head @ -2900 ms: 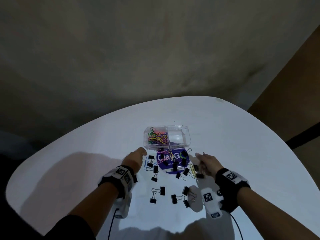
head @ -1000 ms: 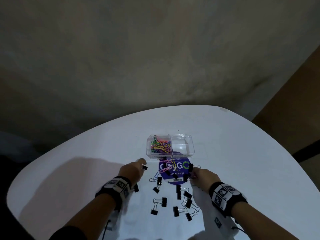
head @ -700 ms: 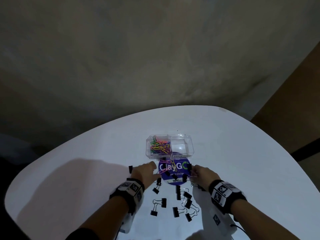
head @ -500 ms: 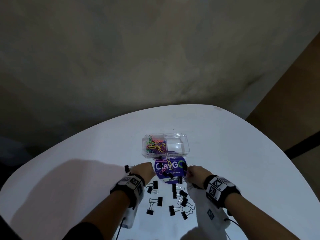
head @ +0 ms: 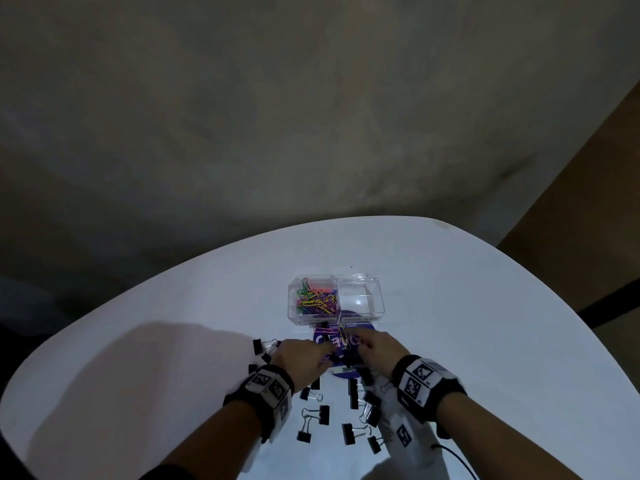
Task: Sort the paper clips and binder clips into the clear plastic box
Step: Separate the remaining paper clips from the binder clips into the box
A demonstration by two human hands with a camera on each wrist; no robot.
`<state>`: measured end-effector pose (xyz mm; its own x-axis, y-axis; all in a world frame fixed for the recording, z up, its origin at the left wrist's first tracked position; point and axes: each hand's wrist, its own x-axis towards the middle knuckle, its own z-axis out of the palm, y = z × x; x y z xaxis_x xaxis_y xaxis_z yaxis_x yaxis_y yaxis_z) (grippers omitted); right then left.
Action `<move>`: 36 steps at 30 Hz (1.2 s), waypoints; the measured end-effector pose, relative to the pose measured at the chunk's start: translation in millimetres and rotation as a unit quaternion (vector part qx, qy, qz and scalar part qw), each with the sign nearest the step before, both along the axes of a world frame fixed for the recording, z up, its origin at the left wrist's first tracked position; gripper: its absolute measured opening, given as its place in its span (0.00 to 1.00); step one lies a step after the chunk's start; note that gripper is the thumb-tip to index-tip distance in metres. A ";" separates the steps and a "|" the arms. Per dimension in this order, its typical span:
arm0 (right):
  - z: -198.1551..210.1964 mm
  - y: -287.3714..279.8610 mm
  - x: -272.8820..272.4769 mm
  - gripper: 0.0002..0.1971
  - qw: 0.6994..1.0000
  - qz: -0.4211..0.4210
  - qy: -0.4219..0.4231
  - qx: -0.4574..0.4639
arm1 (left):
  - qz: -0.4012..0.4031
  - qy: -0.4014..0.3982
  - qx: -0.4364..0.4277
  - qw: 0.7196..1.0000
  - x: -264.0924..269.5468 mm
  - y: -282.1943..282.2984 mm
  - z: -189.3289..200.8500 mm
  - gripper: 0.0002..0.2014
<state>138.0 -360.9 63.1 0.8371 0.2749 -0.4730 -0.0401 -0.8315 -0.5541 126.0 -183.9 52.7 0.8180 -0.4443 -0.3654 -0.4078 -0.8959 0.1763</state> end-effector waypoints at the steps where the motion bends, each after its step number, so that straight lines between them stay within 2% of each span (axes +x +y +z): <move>1: 2.1 2.8 0.7 0.25 0.998 0.045 -0.004 -0.052 | -0.013 -0.014 0.013 1.000 -1.2 1.0 -0.4 0.18; 4: 3.6 -1.0 -1.1 0.25 0.982 0.128 0.002 -0.140 | -0.051 -0.076 0.062 0.994 -3.9 20.2 -3.6 0.16; 6: 1.8 -11.9 -5.6 0.24 0.988 0.105 0.017 -0.109 | -0.027 -0.090 0.047 0.994 -8.4 34.5 -4.8 0.12; 8: -2.5 -22.7 -8.2 0.19 1.000 -0.012 0.011 0.011 | 0.036 -0.070 -0.052 0.996 -13.4 40.8 -1.9 0.15; 11: -8.8 -30.0 -3.3 0.14 0.970 -0.200 0.006 0.138 | 0.130 -0.034 -0.059 0.989 -8.5 35.7 -4.0 0.24; 13: -12.9 -24.2 2.6 0.13 0.959 -0.241 0.031 0.146 | 0.145 0.003 -0.026 0.989 -4.2 28.0 -2.5 0.25; 14: -14.5 -19.0 5.6 0.11 0.967 -0.224 0.024 0.120 | 0.143 0.020 -0.007 0.990 -1.2 23.4 -1.6 0.25; 16: -15.7 -5.0 7.8 0.12 0.990 -0.144 -0.006 0.012 | 0.143 0.052 0.017 0.988 5.6 16.4 -3.9 0.21; 18: -13.1 8.6 7.6 0.15 0.992 -0.086 -0.023 -0.093 | 0.141 0.074 0.036 0.987 9.2 12.7 -4.7 0.18; 20: -11.5 15.6 7.6 0.15 0.987 -0.054 -0.024 -0.148 | 0.129 0.078 0.046 0.988 7.9 13.1 -7.0 0.17; 22: -10.8 15.1 7.1 0.11 0.986 -0.032 -0.011 -0.162 | 0.120 0.049 0.042 0.991 3.6 18.2 -7.0 0.17; 24: -8.4 9.5 4.6 0.14 0.987 -0.005 -0.009 -0.160 | 0.139 0.026 -0.006 0.990 -0.5 28.5 -5.4 0.16; 26: -4.4 4.6 1.2 0.16 0.990 0.014 -0.038 -0.138 | 0.160 0.040 -0.049 0.985 -3.9 41.2 -0.1 0.19; 29: 2.9 10.6 0.2 0.14 0.987 0.073 -0.064 -0.128 | 0.139 0.064 -0.026 0.988 -7.7 50.8 0.7 0.22; 34: 5.2 32.3 4.6 0.27 0.970 0.153 -0.061 -0.181 | 0.123 0.061 -0.012 0.990 -12.9 44.5 -5.0 0.16; 36: 3.8 33.5 2.2 0.28 0.964 0.169 -0.057 -0.198 | 0.119 0.061 -0.007 0.991 -14.1 44.3 -4.0 0.14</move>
